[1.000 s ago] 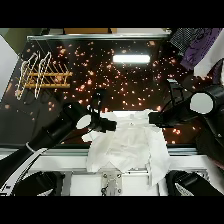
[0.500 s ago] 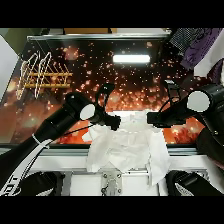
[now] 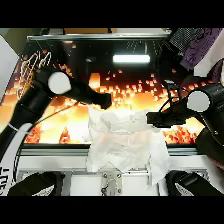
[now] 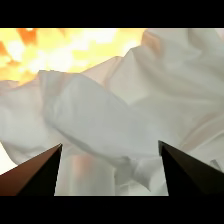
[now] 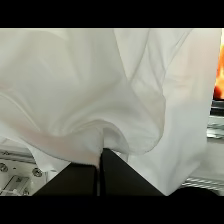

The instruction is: Fold the clothes and pants, and hang the long-sleeved shirts on hangers.

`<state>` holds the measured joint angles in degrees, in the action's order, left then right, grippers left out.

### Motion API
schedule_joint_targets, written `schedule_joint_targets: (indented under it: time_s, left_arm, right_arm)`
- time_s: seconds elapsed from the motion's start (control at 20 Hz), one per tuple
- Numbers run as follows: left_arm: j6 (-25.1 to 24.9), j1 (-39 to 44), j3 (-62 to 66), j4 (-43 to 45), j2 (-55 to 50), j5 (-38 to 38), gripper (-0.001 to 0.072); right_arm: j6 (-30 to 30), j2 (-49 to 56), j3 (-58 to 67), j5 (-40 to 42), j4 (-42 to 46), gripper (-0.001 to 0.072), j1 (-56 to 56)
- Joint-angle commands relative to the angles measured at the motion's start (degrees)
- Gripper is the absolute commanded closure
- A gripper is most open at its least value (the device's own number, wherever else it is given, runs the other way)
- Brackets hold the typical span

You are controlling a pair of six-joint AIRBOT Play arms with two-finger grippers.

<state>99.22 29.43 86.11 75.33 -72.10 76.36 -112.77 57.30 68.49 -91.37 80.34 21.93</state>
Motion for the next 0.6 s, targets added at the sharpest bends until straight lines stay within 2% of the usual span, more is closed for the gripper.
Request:
schedule_joint_targets:
  time_s: [0.0, 0.25, 0.45, 0.55]
  left_arm:
    - [-6.03, -8.7, 3.1, -0.28, -0.04, 1.07, 0.0051]
    - [-12.55, -27.41, 3.41, 1.64, -0.83, -1.03, 0.0051]
    - [-13.55, -40.92, 3.41, 7.76, -6.56, -7.37, 0.0051]
    - [-13.88, -45.51, 3.41, 7.67, -11.26, -11.78, 0.0051]
  right_arm:
    - [0.0, 0.04, -0.02, -0.02, -0.02, 0.0697, 0.04]
    - [0.0, 0.04, -0.02, -0.02, -0.02, 0.0697, 0.04]
    - [0.0, 0.04, -0.02, -0.04, -0.02, 0.0697, 0.04]
    - [0.0, 0.04, -0.02, -0.04, -0.02, 0.0697, 0.04]
